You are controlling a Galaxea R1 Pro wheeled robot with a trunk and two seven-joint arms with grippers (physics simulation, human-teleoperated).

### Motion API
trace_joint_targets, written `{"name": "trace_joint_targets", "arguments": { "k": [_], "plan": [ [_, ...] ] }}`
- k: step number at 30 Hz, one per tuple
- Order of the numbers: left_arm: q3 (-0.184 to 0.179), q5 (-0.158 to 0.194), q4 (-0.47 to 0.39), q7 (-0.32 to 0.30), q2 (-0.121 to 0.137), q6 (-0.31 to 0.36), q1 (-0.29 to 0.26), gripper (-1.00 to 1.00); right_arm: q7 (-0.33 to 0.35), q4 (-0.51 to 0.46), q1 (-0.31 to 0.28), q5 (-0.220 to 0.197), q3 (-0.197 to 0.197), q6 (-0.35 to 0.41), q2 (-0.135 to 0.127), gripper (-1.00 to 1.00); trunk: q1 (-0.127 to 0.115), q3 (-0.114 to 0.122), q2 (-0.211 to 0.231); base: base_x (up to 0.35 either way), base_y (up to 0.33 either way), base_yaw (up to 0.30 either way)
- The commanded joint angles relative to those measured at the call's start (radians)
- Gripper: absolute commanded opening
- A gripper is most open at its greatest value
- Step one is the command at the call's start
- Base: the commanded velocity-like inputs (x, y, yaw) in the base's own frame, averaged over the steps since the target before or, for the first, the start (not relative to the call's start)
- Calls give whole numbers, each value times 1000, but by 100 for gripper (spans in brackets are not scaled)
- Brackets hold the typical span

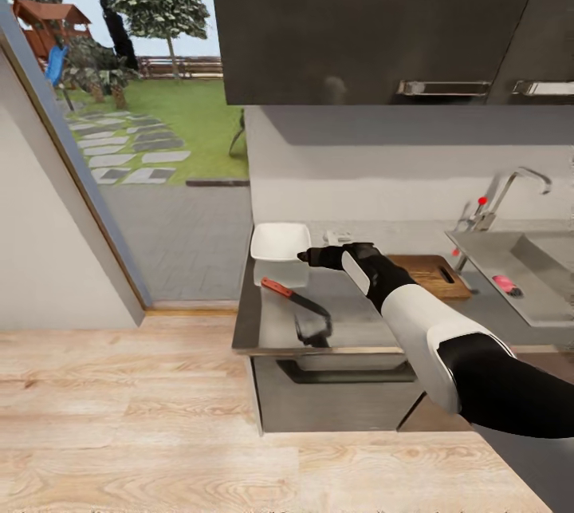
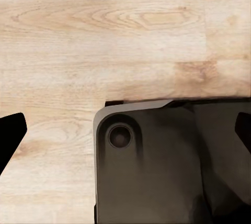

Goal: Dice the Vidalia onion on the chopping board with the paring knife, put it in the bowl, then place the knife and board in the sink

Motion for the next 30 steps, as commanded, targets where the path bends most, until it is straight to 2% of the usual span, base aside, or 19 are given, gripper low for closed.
{"name": "trace_joint_targets", "arguments": {
  "k": [1,11,30],
  "plan": [
    [-2,0,-1,-1,0,-2,0,100,-2,-1,-1,-10,7,4,-1,100,0,0,-2,-191,0,0],
    [-2,0,-1,-1,0,-2,0,100,-2,-1,-1,-10,7,3,-1,100,0,15,-2,-195,0,0],
    [-2,0,-1,-1,0,-2,0,100,-2,-1,-1,-10,7,0,-1,100,0,16,-2,-207,0,0]
  ]
}}
